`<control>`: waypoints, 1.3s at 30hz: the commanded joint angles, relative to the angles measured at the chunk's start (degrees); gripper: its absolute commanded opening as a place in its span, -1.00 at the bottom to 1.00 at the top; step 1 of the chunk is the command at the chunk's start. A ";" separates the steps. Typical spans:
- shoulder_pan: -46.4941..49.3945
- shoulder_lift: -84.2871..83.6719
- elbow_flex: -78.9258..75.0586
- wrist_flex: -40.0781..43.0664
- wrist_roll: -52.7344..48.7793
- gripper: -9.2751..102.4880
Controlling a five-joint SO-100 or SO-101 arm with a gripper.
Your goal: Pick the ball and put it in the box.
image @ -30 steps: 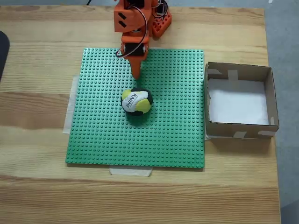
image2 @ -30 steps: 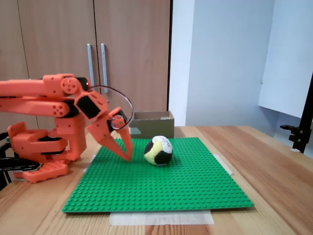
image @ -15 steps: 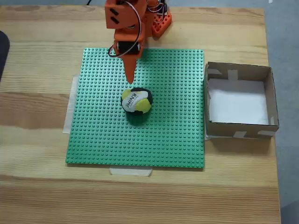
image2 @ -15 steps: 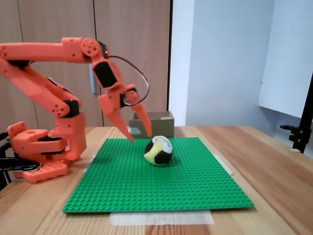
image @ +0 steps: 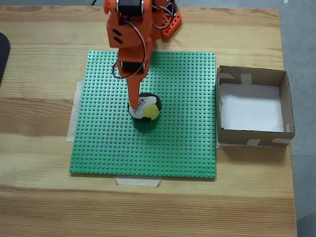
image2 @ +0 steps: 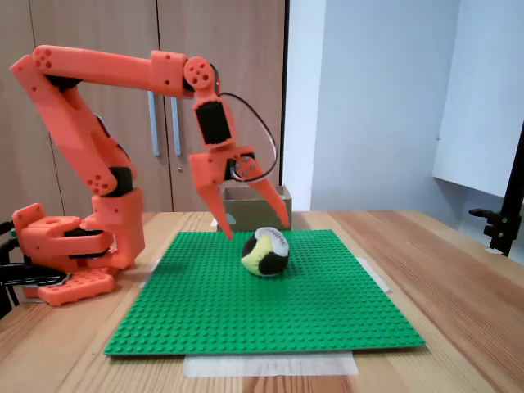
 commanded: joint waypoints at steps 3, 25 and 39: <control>-0.53 -5.54 -6.59 1.05 0.53 -0.02; -2.55 -19.95 -12.04 -1.41 1.76 -0.01; -3.08 -19.95 -7.82 -4.92 2.29 -0.01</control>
